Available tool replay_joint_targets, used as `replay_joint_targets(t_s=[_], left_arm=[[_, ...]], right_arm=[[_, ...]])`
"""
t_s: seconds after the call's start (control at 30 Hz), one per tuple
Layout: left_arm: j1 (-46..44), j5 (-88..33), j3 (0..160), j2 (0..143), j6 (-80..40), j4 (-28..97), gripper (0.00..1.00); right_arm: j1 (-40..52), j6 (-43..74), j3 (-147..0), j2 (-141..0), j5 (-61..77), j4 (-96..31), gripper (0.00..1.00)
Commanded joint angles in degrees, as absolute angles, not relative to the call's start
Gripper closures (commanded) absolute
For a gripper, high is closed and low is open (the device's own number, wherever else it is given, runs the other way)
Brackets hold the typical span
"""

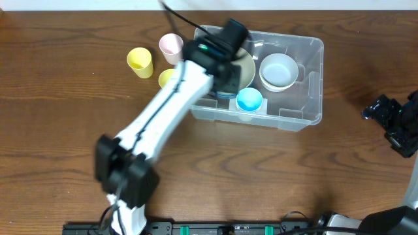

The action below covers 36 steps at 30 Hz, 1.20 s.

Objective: Pack container
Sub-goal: 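Carry the light blue cup into the container onto the cream cup, then move the left gripper back and grip the yellow cup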

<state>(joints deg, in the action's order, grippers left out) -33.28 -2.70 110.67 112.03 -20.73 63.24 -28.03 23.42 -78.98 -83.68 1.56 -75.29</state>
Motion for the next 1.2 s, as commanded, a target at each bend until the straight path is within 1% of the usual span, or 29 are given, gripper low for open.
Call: replay_joint_targets(t_s=[0.0, 0.07, 0.1, 0.37, 0.47, 0.6, 0.83, 0.97, 1.17], left_arm=[[-27.6, 0.3, 113.5, 104.1, -20.4, 64.9, 0.27], [-24.4, 1.2, 113.5, 103.3, -20.4, 66.3, 0.20], [-22.7, 1.2, 113.5, 103.3, -20.4, 67.2, 0.19], [-11.5, 2.2, 109.9, 106.5, -21.7, 69.1, 0.18], [-8.8, 2.0, 108.8, 108.4, -21.7, 69.4, 0.18], [-7.2, 2.0, 107.2, 111.6, -21.7, 69.1, 0.18], [-7.1, 1.9, 106.7, 117.8, -21.5, 66.7, 0.18], [-7.1, -1.5, 106.7, 120.0, -19.6, 65.9, 0.18], [-7.1, -1.5, 106.7, 123.3, -19.7, 65.7, 0.18]], right_arm=[[-28.3, 22.7, -78.9, -83.6, 1.6, -75.2, 0.01], [-28.3, 22.7, -78.9, -83.6, 1.5, -75.2, 0.01], [-28.3, 22.7, -78.9, -83.6, 1.5, -75.2, 0.01], [-28.3, 22.7, -78.9, -83.6, 1.5, -75.2, 0.01], [-28.3, 22.7, -78.9, -83.6, 1.5, -75.2, 0.01], [-28.3, 22.7, -78.9, -83.6, 1.5, -75.2, 0.01], [-28.3, 22.7, -78.9, -83.6, 1.5, -75.2, 0.01], [-28.3, 22.7, -78.9, -83.6, 1.6, -75.2, 0.01], [-28.3, 22.7, -78.9, -83.6, 1.5, -75.2, 0.01]])
